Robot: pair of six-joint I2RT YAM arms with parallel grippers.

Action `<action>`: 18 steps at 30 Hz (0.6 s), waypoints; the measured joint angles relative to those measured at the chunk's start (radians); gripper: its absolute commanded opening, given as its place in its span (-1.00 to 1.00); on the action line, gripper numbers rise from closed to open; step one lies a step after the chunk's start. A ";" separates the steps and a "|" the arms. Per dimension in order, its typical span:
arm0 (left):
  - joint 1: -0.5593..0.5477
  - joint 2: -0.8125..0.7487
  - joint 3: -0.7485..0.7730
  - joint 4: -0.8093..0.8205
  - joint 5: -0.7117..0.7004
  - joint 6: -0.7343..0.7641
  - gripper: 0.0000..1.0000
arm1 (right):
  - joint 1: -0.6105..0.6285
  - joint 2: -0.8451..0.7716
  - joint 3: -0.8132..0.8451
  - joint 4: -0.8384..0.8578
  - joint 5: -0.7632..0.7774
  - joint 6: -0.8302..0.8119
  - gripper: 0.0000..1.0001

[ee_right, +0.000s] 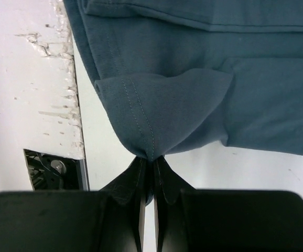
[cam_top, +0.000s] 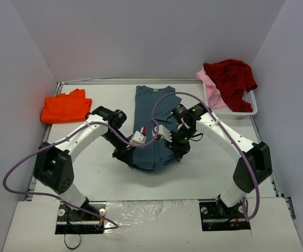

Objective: Fold and stack the t-shirts
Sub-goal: Fold the folded rectangular tshirt in 1/3 of the way

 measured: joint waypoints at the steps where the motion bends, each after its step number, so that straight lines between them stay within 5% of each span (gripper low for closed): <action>1: 0.000 0.001 0.010 -0.003 -0.004 0.000 -0.95 | -0.004 0.008 0.008 0.000 0.004 -0.003 -1.00; 18: 0.045 0.134 0.198 -0.029 -0.052 0.033 -0.95 | -0.079 0.125 0.145 -0.004 0.047 -0.042 -1.00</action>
